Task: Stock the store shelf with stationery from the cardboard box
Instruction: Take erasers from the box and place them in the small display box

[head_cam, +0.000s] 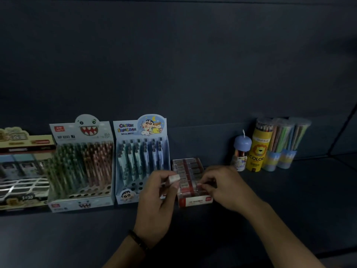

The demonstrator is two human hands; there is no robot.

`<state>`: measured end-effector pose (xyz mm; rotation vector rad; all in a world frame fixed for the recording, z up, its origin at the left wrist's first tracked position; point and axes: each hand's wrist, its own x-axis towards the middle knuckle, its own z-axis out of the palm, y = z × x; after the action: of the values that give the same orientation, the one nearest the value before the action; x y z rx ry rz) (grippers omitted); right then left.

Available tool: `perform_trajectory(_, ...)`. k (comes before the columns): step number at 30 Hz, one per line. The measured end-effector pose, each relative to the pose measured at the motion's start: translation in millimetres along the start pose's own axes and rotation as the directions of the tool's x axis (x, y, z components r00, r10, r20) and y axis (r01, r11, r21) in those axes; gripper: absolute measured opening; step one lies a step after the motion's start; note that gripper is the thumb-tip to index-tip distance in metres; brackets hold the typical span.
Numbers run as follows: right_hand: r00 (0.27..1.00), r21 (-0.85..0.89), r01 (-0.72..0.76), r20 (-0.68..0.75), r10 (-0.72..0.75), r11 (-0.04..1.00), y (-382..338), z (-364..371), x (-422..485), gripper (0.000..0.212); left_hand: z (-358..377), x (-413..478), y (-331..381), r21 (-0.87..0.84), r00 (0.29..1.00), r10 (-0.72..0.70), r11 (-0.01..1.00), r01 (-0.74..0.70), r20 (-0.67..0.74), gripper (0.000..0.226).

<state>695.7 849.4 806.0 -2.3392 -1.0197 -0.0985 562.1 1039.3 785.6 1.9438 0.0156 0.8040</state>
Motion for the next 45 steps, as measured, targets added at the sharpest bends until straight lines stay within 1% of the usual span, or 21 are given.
perform_trajectory(3,1.000,-0.010,-0.001,0.005,0.001,1.000,1.8,3.4,-0.6,0.012,-1.0,2.8,2.1,0.091,0.996,0.068,0.994,-0.062,-0.065,0.013)
perform_trajectory(6,1.000,-0.028,-0.013,0.017,0.013,1.000,4.8,6.0,-2.2,0.012,-2.2,4.8,0.4,0.095,0.995,0.040,0.995,-0.031,-0.091,0.012)
perform_trajectory(8,0.999,-0.021,-0.008,0.035,0.009,1.000,5.1,3.7,-1.7,0.015,-2.1,5.4,-0.9,0.042,0.994,0.001,0.999,0.003,-0.110,0.012)
perform_trajectory(11,0.998,-0.027,0.011,0.068,-0.009,1.000,2.1,-5.1,-0.7,0.023,1.2,5.3,0.4,-0.143,0.990,-0.119,0.984,0.107,-0.075,0.011)
perform_trajectory(12,0.998,-0.016,0.008,0.057,-0.007,1.000,0.4,-7.6,-1.8,0.026,1.5,5.3,1.1,-0.179,0.986,-0.149,0.975,0.134,-0.071,0.010)
perform_trajectory(14,0.999,0.063,0.009,-0.052,-0.006,0.998,-4.4,-9.1,-6.8,0.030,1.4,5.4,-0.1,-0.196,0.979,-0.185,0.967,0.165,-0.087,0.007)
perform_trajectory(16,0.976,0.157,0.101,-0.206,-0.067,0.982,-13.8,-3.7,-14.8,0.030,1.9,5.1,-1.2,-0.204,0.974,-0.201,0.963,0.177,-0.101,0.007)
perform_trajectory(18,0.953,0.206,0.208,-0.265,-0.150,0.956,-27.8,6.4,-20.9,0.032,2.8,4.7,0.2,-0.217,0.972,-0.203,0.961,0.174,-0.120,0.008)
perform_trajectory(20,0.934,0.236,0.274,-0.295,-0.200,0.932,-37.0,18.9,-21.5,0.039,3.6,4.9,0.6,-0.226,0.971,-0.204,0.959,0.171,-0.128,0.010)
perform_trajectory(22,0.900,0.223,0.330,-0.368,-0.234,0.917,-40.4,29.3,-19.8,0.039,3.4,4.6,-0.4,-0.212,0.969,-0.212,0.960,0.182,-0.130,0.017)
perform_trajectory(24,0.854,0.160,0.375,-0.443,-0.274,0.913,-40.4,32.2,-18.6,0.031,1.9,4.8,-1.0,-0.196,0.971,-0.210,0.963,0.184,-0.119,0.023)
perform_trajectory(25,0.836,0.130,0.385,-0.467,-0.286,0.914,-39.4,31.1,-18.5,0.028,0.5,4.8,-0.5,-0.174,0.977,-0.185,0.971,0.165,-0.107,0.023)
perform_trajectory(26,0.829,0.112,0.381,-0.480,-0.286,0.918,-37.0,28.4,-18.4,0.026,-1.4,4.9,-1.0,-0.111,0.989,-0.117,0.988,0.107,-0.094,0.021)
perform_trajectory(28,0.859,0.124,0.329,-0.451,-0.242,0.936,-29.0,19.1,-17.8,0.024,-5.8,5.1,-4.2,0.101,0.996,0.085,0.992,-0.082,-0.021,0.014)
perform_trajectory(29,0.888,0.141,0.289,-0.410,-0.210,0.947,-24.0,14.0,-17.3,0.023,-7.7,5.4,-6.7,0.178,0.989,0.147,0.973,-0.149,0.022,0.012)
perform_trajectory(30,0.917,0.156,0.248,-0.356,-0.180,0.956,-19.4,10.1,-17.4,0.023,-9.2,5.8,-8.7,0.220,0.984,0.168,0.960,-0.176,0.055,0.014)
perform_trajectory(33,0.965,0.180,0.181,-0.224,-0.138,0.967,-12.7,7.9,-16.8,0.021,-11.2,5.1,-13.9,0.272,0.982,0.133,0.948,-0.166,0.133,0.025)
perform_trajectory(36,0.982,0.177,0.153,-0.140,-0.129,0.972,-15.5,11.2,-12.4,0.017,-10.3,3.7,-16.2,0.278,0.975,0.085,0.950,-0.141,0.205,0.023)
perform_trajectory(41,0.988,0.147,0.148,0.013,-0.151,0.978,-22.6,14.4,-7.0,0.010,-10.5,4.2,-16.9,0.293,0.972,0.058,0.948,-0.126,0.230,0.029)
perform_trajectory(43,0.988,0.098,0.146,0.046,-0.151,0.985,-24.5,15.3,-7.4,0.010,-9.8,3.4,-14.9,0.282,0.969,0.055,0.952,-0.124,0.242,0.030)
perform_trajectory(45,0.988,0.047,0.143,0.058,-0.145,0.989,-25.3,17.3,-9.7,0.014,-9.4,3.3,-13.4,0.282,0.967,0.057,0.951,-0.128,0.249,0.028)
